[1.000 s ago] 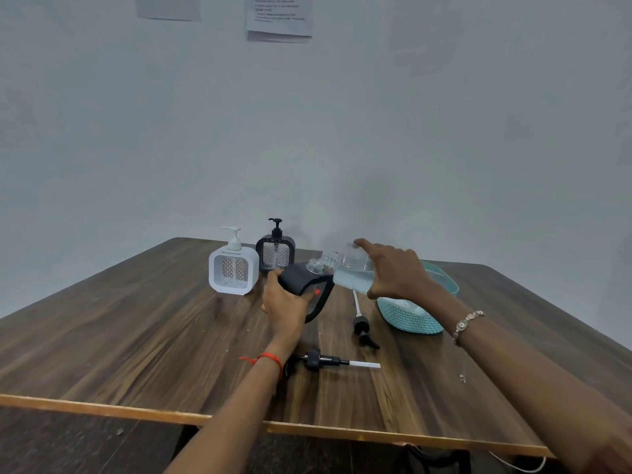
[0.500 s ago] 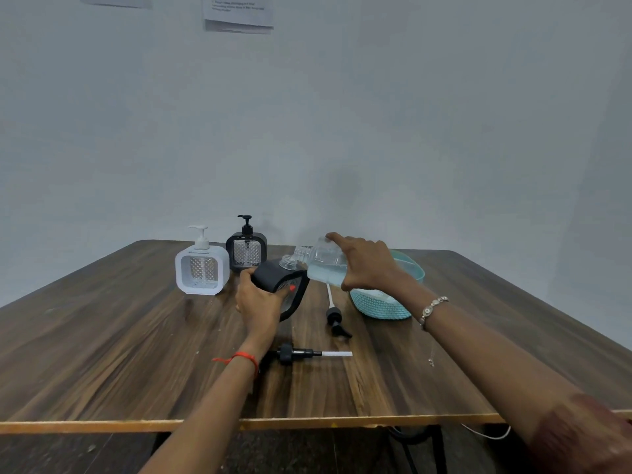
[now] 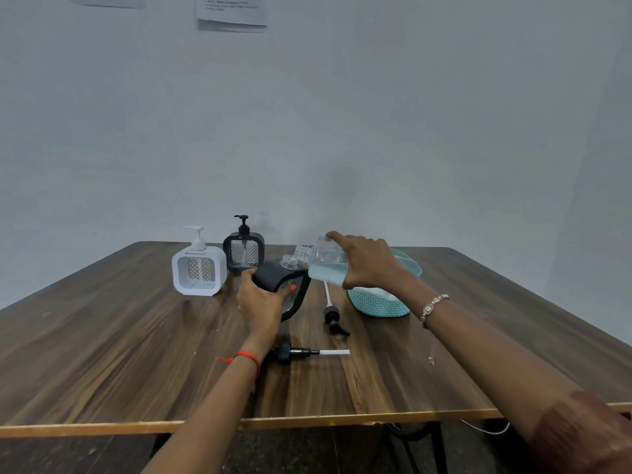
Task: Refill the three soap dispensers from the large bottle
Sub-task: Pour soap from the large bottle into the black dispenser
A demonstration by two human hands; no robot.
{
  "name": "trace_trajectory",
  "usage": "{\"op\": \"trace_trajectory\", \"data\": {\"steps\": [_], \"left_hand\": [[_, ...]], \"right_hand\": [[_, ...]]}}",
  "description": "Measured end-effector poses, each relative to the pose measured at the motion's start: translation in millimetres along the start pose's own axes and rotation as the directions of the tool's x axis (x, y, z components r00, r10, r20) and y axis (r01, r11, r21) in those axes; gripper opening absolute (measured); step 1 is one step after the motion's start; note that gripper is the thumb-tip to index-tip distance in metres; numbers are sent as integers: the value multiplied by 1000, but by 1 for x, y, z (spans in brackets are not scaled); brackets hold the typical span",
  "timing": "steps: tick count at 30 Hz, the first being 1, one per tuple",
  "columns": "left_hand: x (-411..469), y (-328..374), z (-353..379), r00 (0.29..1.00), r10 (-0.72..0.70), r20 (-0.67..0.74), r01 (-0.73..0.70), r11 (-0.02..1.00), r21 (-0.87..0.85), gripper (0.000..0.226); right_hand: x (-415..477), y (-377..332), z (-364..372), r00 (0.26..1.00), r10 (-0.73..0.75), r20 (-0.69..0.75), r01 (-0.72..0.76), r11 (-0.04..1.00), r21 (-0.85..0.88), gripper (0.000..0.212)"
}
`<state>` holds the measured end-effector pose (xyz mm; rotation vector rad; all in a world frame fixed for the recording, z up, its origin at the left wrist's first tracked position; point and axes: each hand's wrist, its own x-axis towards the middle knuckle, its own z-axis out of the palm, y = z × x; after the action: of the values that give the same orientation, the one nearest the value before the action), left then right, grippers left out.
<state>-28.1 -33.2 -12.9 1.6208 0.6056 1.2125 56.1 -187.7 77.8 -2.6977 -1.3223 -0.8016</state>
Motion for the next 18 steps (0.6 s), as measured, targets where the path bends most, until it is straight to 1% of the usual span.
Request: {"op": "trace_trajectory", "data": {"steps": [18], "left_hand": [[-3,7,-1,1000,-17,8,18,999,-43,60]], "right_hand": [[1,2,-4,1000,-14,-10,13,999,-45,87]]}}
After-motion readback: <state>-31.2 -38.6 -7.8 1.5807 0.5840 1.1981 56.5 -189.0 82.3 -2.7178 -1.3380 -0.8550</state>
